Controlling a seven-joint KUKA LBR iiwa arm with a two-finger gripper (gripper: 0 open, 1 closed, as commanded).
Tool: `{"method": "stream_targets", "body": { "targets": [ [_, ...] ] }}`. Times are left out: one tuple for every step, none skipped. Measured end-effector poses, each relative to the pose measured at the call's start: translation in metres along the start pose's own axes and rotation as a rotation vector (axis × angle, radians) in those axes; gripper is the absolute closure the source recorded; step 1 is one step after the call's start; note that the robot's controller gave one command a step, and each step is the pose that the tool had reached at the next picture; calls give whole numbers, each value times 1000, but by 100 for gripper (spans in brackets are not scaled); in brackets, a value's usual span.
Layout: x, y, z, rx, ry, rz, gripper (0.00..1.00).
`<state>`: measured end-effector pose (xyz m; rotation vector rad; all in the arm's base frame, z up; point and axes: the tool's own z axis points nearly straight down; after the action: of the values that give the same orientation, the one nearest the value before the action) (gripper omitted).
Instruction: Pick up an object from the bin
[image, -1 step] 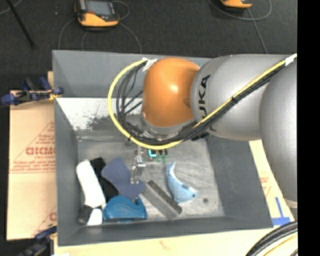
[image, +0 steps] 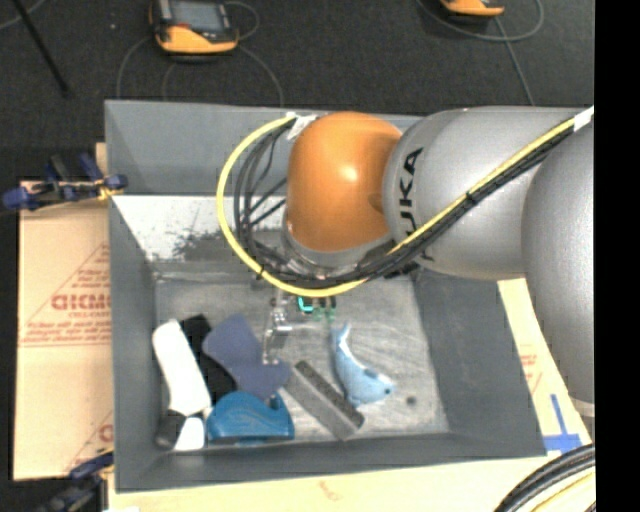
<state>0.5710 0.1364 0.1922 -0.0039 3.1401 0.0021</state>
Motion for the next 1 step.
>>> {"method": "stream_targets", "body": {
  "targets": [
    [1,-90,118,-1,-5,-8,100]
  ]
}}
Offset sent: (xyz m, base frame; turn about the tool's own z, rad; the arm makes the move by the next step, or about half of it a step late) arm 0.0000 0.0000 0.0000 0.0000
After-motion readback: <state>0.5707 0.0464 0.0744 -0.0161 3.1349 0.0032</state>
